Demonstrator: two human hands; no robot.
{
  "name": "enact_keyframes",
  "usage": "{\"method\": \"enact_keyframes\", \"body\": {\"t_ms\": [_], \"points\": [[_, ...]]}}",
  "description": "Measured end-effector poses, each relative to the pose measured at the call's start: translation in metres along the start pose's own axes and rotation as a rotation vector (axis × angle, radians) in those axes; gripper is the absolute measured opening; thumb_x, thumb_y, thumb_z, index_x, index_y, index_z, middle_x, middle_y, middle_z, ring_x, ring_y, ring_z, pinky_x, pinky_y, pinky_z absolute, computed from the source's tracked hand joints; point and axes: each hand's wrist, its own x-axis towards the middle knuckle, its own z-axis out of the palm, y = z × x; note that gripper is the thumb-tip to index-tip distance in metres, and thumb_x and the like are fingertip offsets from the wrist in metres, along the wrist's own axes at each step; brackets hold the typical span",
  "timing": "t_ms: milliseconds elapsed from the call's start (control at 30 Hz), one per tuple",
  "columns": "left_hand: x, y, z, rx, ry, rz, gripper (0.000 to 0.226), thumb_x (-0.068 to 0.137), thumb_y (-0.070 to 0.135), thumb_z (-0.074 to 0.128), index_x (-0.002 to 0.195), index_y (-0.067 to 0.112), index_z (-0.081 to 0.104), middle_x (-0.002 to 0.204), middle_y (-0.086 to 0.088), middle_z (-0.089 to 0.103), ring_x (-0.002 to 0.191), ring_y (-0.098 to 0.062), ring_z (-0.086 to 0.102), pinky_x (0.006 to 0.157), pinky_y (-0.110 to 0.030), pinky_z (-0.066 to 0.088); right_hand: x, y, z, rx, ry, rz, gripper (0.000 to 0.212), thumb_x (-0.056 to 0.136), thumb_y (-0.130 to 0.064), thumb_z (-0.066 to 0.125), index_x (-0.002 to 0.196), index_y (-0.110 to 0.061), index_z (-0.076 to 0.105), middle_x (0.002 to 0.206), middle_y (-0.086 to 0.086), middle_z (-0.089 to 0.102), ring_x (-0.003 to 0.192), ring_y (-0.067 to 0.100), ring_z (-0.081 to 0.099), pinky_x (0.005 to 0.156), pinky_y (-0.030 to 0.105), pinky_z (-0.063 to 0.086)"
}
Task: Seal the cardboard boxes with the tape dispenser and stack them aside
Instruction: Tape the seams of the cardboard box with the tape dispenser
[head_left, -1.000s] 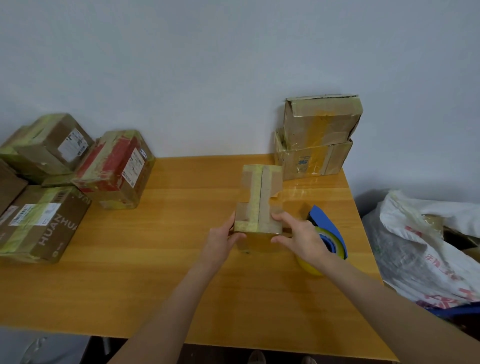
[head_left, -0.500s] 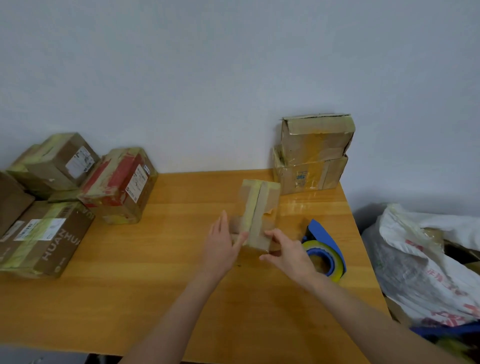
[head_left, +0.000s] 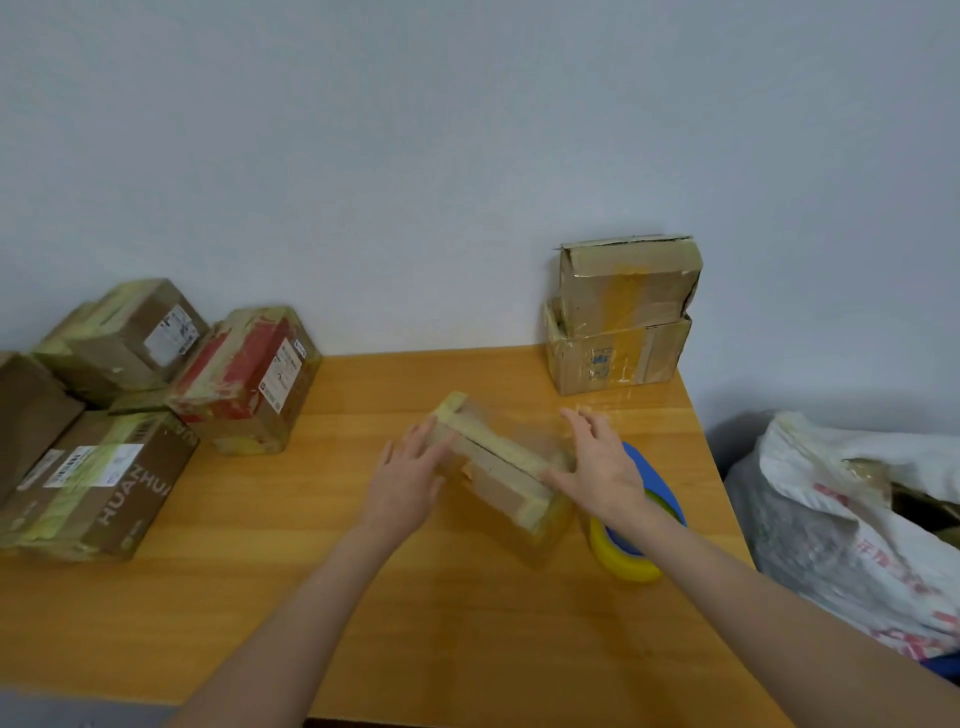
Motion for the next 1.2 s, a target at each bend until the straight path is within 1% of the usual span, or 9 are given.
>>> {"method": "enact_keyframes", "body": {"t_ms": [67, 133, 233, 433, 633, 733, 800, 1100, 1200], "points": [[-0.003, 0.019, 0.002, -0.327, 0.076, -0.335, 0.075, 0.095, 0.027, 0.058, 0.154, 0.017, 0.012, 0.161, -0.009, 0.008, 0.147, -0.027, 0.015, 0.118, -0.044, 0.022, 0.003, -0.003, 0.007, 0.024, -0.139, 0.043, 0.089, 0.086, -0.054, 0.063, 0.155, -0.027, 0.013, 0.156, 0.004, 0.027, 0.137, 0.027, 0.036, 0.105, 0.041, 0.043], [-0.005, 0.040, 0.006, -0.694, -0.004, -0.605, 0.084, 0.094, 0.033, 0.059, 0.154, 0.010, 0.006, 0.159, -0.011, 0.015, 0.145, -0.029, 0.021, 0.115, -0.042, 0.027, 0.001, -0.004, 0.015, 0.057, -0.196, 0.085, 0.081, 0.089, -0.061, 0.054, 0.153, -0.027, 0.019, 0.135, 0.007, 0.055, 0.112, 0.026, 0.058, 0.090, 0.041, 0.053], [-0.010, 0.066, 0.016, -1.021, -0.128, -0.597, 0.077, 0.094, 0.028, 0.060, 0.153, 0.012, 0.013, 0.150, -0.005, 0.037, 0.132, -0.026, 0.043, 0.107, -0.044, 0.041, -0.008, -0.004, 0.019, -0.043, -0.085, 0.072, 0.064, 0.094, -0.061, 0.042, 0.148, -0.026, 0.033, 0.108, 0.003, 0.069, 0.091, 0.025, 0.065, 0.074, 0.038, 0.055], [0.010, 0.083, 0.020, -0.733, -0.016, -0.326, 0.052, 0.102, 0.016, 0.041, 0.151, 0.012, 0.024, 0.161, -0.003, 0.013, 0.147, -0.019, 0.015, 0.116, -0.030, 0.016, -0.031, 0.007, 0.019, -0.053, -0.052, 0.050, 0.046, 0.099, -0.052, 0.038, 0.128, -0.019, 0.052, 0.087, 0.001, 0.067, 0.080, 0.025, 0.066, 0.061, 0.035, 0.052], [-0.016, 0.086, 0.037, -0.209, -0.061, 0.017, 0.081, 0.075, 0.083, 0.010, 0.147, 0.045, 0.009, 0.156, 0.009, -0.013, 0.145, -0.017, -0.018, 0.117, -0.039, 0.005, -0.030, 0.084, -0.006, -0.012, 0.014, 0.320, 0.055, 0.093, -0.051, 0.054, 0.136, -0.018, 0.047, 0.127, 0.007, 0.056, 0.109, 0.025, 0.058, 0.081, 0.036, 0.051], [-0.016, 0.085, 0.039, -0.128, -0.093, 0.008, 0.074, 0.083, 0.073, 0.027, 0.147, 0.044, 0.005, 0.154, 0.011, -0.016, 0.144, -0.020, -0.021, 0.118, -0.037, 0.014, -0.031, 0.119, -0.003, -0.008, -0.193, 0.472, 0.035, 0.088, -0.053, 0.063, 0.098, -0.023, 0.049, 0.085, 0.006, 0.062, 0.070, 0.017, 0.058, 0.059, 0.030, 0.039], [-0.016, 0.084, 0.039, -0.132, -0.103, 0.014, 0.073, 0.088, 0.065, 0.038, 0.149, 0.040, 0.010, 0.153, 0.011, -0.015, 0.145, -0.020, -0.020, 0.118, -0.037, 0.014, -0.029, 0.126, 0.008, 0.101, -0.246, 0.529, 0.041, 0.088, -0.049, 0.064, 0.072, -0.021, 0.040, 0.055, 0.000, 0.044, 0.045, 0.013, 0.039, 0.048, 0.027, 0.029], [-0.013, 0.091, 0.041, -0.360, -0.057, 0.010, 0.067, 0.090, 0.045, 0.058, 0.149, 0.031, 0.029, 0.154, 0.013, -0.003, 0.142, -0.014, -0.017, 0.117, -0.036, 0.014, -0.007, 0.122, 0.006, 0.226, -0.188, 0.577, 0.038, 0.079, -0.016, 0.072, 0.060, -0.016, 0.039, 0.047, -0.001, 0.036, 0.038, 0.013, 0.033, 0.039, 0.024, 0.025], [-0.012, 0.088, 0.040, -0.372, -0.074, 0.017, 0.065, 0.090, 0.040, 0.060, 0.147, 0.032, 0.030, 0.153, 0.013, -0.002, 0.141, -0.013, -0.017, 0.117, -0.037, 0.015, -0.004, 0.117, 0.005, 0.464, -0.262, 0.627, 0.030, 0.077, -0.021, 0.076, 0.091, -0.008, 0.053, 0.083, 0.007, 0.059, 0.072, 0.020, 0.060, 0.058, 0.032, 0.041]]}}
